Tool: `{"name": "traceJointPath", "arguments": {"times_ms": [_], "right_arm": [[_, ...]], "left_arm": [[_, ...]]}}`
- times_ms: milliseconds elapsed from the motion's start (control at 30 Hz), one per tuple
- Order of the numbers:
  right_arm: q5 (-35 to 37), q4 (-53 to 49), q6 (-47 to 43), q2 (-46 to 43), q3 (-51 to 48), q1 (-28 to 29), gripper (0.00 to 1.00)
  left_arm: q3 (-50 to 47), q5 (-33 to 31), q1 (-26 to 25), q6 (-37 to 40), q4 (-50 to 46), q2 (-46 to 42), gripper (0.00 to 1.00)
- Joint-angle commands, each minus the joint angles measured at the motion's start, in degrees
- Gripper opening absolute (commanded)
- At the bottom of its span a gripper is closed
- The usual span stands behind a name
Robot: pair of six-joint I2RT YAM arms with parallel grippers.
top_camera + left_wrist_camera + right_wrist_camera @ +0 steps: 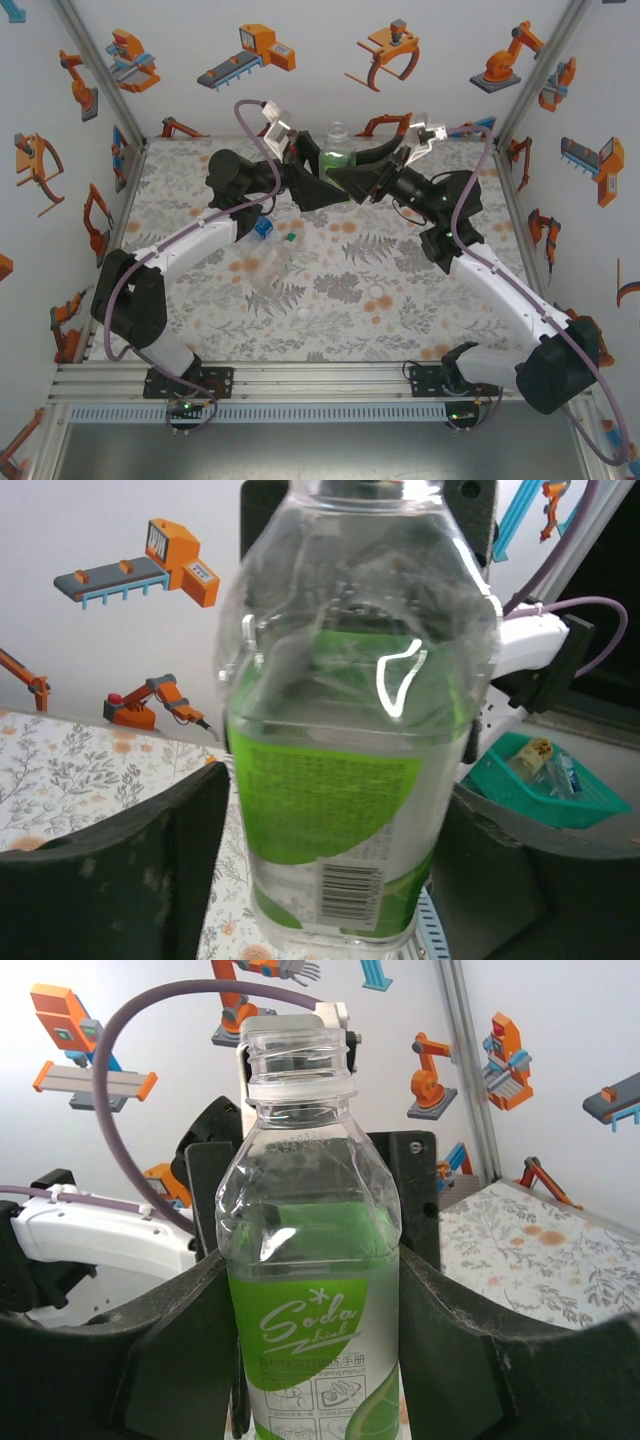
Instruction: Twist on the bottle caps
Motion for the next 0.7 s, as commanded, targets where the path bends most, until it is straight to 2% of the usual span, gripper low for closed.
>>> {"name": "traceJointPath", "arguments": {"times_ms": [0,100,267,333,500,667], "right_arm": [[0.73,4.62,1.21,-1.39,-0.06,0.87,0.45],[0.69,4.48,0.9,-1.39,-0.01,0.87,0.5],[0.06,1.31,0.06,-1.12,1.26,0.87,0.81],[-0.36,-1.05,-1.01,-1.37,2.15,0.87,0.85],[-1.74,-9.78,-5.44,-1.86,4.94,0.87,0.85],[-2.59,-15.44,-8.9,-1.82,8.25,0.87,0.77]], "left_arm": [[0.35,1.38,-0.17,0.16,1.35,-1.17,0.6],[0.0,1.72,-0.2,2.13,-1.28,-2.32,0.52],[-0.89,2.51,-0.26,11.83,-14.72,-5.84,0.45],[-0.75,2.61,-0.26,16.97,-21.73,-7.46,0.44],[1.06,3.67,-0.81,28.23,-38.44,-9.88,0.42],[3.42,6.22,-1.91,35.61,-50.76,-11.1,0.41]]}}
